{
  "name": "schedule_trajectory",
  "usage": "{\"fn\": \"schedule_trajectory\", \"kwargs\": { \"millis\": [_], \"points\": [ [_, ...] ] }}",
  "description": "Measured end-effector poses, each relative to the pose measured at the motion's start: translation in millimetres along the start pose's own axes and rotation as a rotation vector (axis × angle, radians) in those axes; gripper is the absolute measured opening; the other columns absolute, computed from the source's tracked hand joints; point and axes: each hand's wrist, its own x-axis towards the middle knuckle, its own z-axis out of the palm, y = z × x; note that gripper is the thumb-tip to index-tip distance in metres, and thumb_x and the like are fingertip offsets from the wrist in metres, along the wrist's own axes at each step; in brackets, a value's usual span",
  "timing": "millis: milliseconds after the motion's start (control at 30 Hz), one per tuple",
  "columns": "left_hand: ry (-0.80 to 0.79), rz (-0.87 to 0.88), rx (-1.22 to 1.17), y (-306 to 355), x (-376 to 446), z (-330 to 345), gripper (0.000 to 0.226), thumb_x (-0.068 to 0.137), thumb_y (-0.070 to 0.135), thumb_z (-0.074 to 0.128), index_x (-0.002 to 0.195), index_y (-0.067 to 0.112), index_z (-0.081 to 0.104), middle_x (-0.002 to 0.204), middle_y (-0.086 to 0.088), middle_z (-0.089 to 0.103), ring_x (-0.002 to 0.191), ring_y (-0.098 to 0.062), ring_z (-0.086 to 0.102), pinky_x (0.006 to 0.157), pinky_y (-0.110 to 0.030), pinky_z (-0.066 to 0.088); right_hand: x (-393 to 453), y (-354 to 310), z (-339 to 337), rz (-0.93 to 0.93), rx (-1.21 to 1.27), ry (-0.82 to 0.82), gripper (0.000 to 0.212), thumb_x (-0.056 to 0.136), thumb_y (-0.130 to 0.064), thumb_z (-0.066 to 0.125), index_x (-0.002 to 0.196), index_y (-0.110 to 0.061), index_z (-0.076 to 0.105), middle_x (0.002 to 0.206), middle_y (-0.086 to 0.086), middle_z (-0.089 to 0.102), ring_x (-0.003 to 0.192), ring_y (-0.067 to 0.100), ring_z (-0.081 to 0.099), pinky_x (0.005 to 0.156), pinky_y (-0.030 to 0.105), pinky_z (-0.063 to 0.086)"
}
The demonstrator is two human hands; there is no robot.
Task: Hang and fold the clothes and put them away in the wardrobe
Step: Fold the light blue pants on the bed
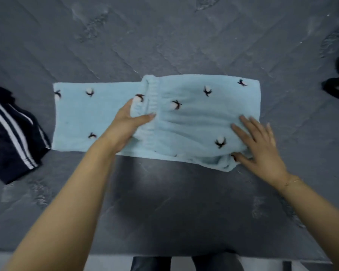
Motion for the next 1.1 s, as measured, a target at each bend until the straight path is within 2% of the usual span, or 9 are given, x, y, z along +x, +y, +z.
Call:
{"fn": "schedule_trajectory", "kwargs": {
  "millis": [200, 367, 433, 533, 633, 733, 800, 933, 1100],
  "points": [
    [0.047, 0.024, -0.027, 19.1, -15.9, -157.2, 0.055, 0.079, 0.016, 0.076, 0.131, 0.014, 0.057, 0.125, -0.007, 0.066, 0.114, -0.026, 0.065, 0.086, -0.037, 0.057, 60.2, -78.1, 45.9, -0.021, 0.072, 0.031, 0.071, 0.083, -0.022, 0.076, 0.145, -0.014, 0.042, 0.153, 0.015, 0.035, 0.141, 0.037, 0.032, 0.116, 0.061, 0.016],
    [0.490, -0.014, 0.135, -15.6, -5.3, -205.2, 0.052, 0.084, 0.004, 0.073, 0.131, 0.006, 0.051, 0.109, -0.003, 0.066, 0.102, -0.019, 0.064, 0.087, -0.035, 0.056, 87.3, -126.2, 89.3, -0.038, 0.085, 0.089, 0.053, 0.075, -0.006, 0.080, 0.125, -0.004, 0.060, 0.136, 0.017, 0.054, 0.123, 0.039, 0.051, 0.111, 0.061, 0.026],
    [0.678, -0.027, 0.420, -33.4, -5.9, -202.6, 0.037, 0.093, 0.015, 0.063, 0.127, 0.005, 0.052, 0.116, -0.009, 0.060, 0.109, -0.025, 0.058, 0.098, -0.041, 0.048, 89.3, -128.7, 95.2, -0.017, 0.093, 0.104, 0.048, 0.077, -0.008, 0.079, 0.122, -0.004, 0.061, 0.132, 0.016, 0.056, 0.121, 0.038, 0.052, 0.109, 0.063, 0.028],
    [0.747, -0.060, 0.777, -45.8, -13.5, -190.6, 0.048, 0.100, 0.048, 0.040, 0.126, 0.010, 0.053, 0.123, -0.018, 0.057, 0.110, -0.038, 0.056, 0.088, -0.044, 0.045, 87.9, -125.7, 93.9, -0.044, 0.079, 0.082, 0.046, 0.079, -0.009, 0.077, 0.121, -0.003, 0.060, 0.130, 0.018, 0.055, 0.120, 0.038, 0.051, 0.107, 0.064, 0.031],
    [0.542, -0.254, 0.489, -46.4, -13.6, -164.4, 0.074, 0.085, 0.072, 0.048, 0.140, 0.024, 0.035, 0.136, -0.014, 0.045, 0.114, -0.038, 0.056, 0.090, -0.046, 0.051, 89.3, -125.8, 89.9, -0.079, 0.064, 0.060, 0.044, 0.077, -0.004, 0.079, 0.117, 0.003, 0.061, 0.124, 0.024, 0.055, 0.114, 0.041, 0.052, 0.099, 0.065, 0.038],
    [0.462, -0.381, 0.028, -43.0, -7.8, -147.0, 0.093, 0.069, 0.065, 0.075, 0.142, 0.038, 0.022, 0.141, -0.007, 0.030, 0.109, -0.034, 0.057, 0.073, -0.042, 0.061, 92.1, -127.9, 88.5, -0.106, 0.058, 0.047, 0.042, 0.078, -0.003, 0.077, 0.116, 0.006, 0.060, 0.121, 0.026, 0.055, 0.112, 0.041, 0.052, 0.097, 0.064, 0.041],
    [0.520, -0.367, 0.001, -44.8, -1.1, -141.0, 0.083, 0.071, 0.054, 0.079, 0.135, 0.031, 0.031, 0.135, -0.008, 0.037, 0.109, -0.030, 0.055, 0.080, -0.041, 0.060, 92.3, -129.0, 86.3, -0.111, 0.066, 0.025, 0.043, 0.081, -0.003, 0.075, 0.119, 0.006, 0.059, 0.123, 0.025, 0.055, 0.114, 0.040, 0.052, 0.100, 0.064, 0.039],
    [0.690, -0.093, -0.110, -41.5, -2.9, -124.6, 0.016, 0.085, 0.020, 0.071, 0.090, 0.016, 0.057, 0.092, -0.007, 0.061, 0.083, -0.022, 0.059, 0.073, -0.034, 0.052, 87.6, -127.3, 79.0, -0.136, 0.079, -0.069, 0.052, 0.085, 0.004, 0.068, 0.134, 0.004, 0.051, 0.136, 0.021, 0.051, 0.128, 0.041, 0.047, 0.111, 0.064, 0.026],
    [0.476, 0.086, -0.405, -26.3, -26.7, -172.6, 0.031, 0.081, 0.015, 0.076, 0.111, 0.016, 0.066, 0.110, -0.004, 0.073, 0.102, -0.020, 0.069, 0.083, -0.033, 0.058, 88.9, -133.2, 68.6, -0.250, 0.146, -0.131, 0.052, 0.099, -0.026, 0.047, 0.146, -0.005, 0.040, 0.152, 0.009, 0.037, 0.142, 0.025, 0.035, 0.120, 0.048, 0.019]
  ]
}}
